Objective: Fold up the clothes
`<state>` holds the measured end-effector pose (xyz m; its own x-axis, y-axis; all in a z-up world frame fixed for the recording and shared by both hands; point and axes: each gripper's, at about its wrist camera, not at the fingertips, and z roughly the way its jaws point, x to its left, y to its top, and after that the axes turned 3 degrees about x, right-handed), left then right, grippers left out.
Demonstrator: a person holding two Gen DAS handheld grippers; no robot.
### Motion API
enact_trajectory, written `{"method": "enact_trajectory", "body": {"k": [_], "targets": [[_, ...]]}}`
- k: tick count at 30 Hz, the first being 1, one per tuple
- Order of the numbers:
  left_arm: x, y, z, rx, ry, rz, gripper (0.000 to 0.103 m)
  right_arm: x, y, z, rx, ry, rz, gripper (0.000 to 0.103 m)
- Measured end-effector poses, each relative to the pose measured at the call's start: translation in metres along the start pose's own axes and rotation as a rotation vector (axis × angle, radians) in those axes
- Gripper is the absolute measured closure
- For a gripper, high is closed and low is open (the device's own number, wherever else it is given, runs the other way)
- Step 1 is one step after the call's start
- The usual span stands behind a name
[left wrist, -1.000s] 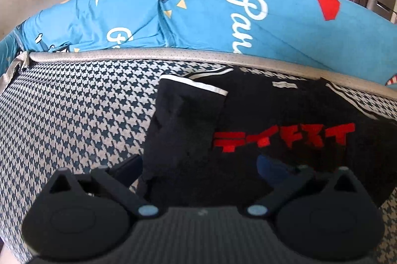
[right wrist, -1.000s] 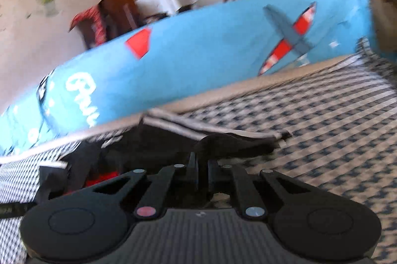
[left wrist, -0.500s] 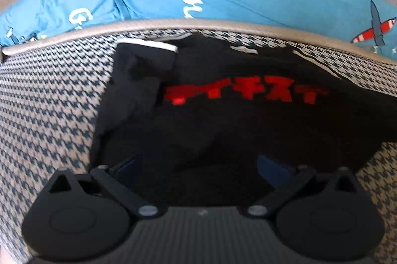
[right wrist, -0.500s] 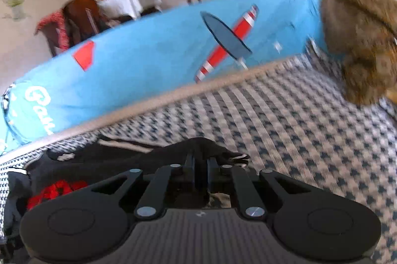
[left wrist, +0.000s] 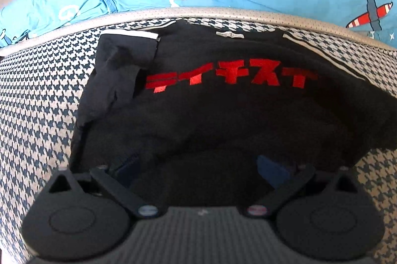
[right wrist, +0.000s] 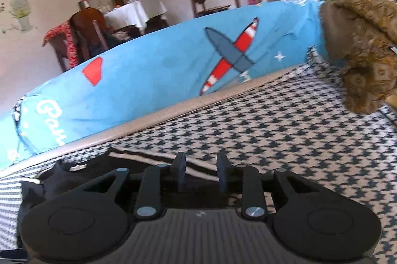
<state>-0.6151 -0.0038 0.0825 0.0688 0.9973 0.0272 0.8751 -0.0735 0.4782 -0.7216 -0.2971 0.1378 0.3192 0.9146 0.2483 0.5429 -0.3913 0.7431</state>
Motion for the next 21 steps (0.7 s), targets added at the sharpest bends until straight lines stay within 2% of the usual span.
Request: {"method": "enact_trajectory", "body": {"k": [3, 7, 9, 13, 19, 21], "targets": [[-0.001, 0.0, -0.001, -0.014, 0.005, 0.005, 0.0, 0.005, 0.0, 0.007, 0.036, 0.071, -0.02, 0.071], [0.0, 0.001, -0.005, -0.052, 0.009, 0.004, 0.0, 0.008, 0.0, 0.019, 0.071, 0.151, -0.02, 0.069], [0.001, 0.003, -0.006, -0.07, 0.009, 0.001, 0.0, 0.009, 0.0, 0.025, 0.072, 0.165, -0.016, 0.069], [0.005, 0.005, 0.0, -0.053, 0.008, -0.016, 0.0, 0.014, 0.002, 0.041, 0.076, 0.181, -0.014, 0.069], [0.014, 0.007, 0.009, -0.043, 0.004, -0.045, 0.0, 0.031, 0.006, 0.063, 0.073, 0.232, -0.071, 0.068], [0.016, 0.007, 0.014, -0.026, 0.0, -0.051, 0.0, 0.039, 0.007, 0.07, 0.075, 0.256, -0.095, 0.061]]}}
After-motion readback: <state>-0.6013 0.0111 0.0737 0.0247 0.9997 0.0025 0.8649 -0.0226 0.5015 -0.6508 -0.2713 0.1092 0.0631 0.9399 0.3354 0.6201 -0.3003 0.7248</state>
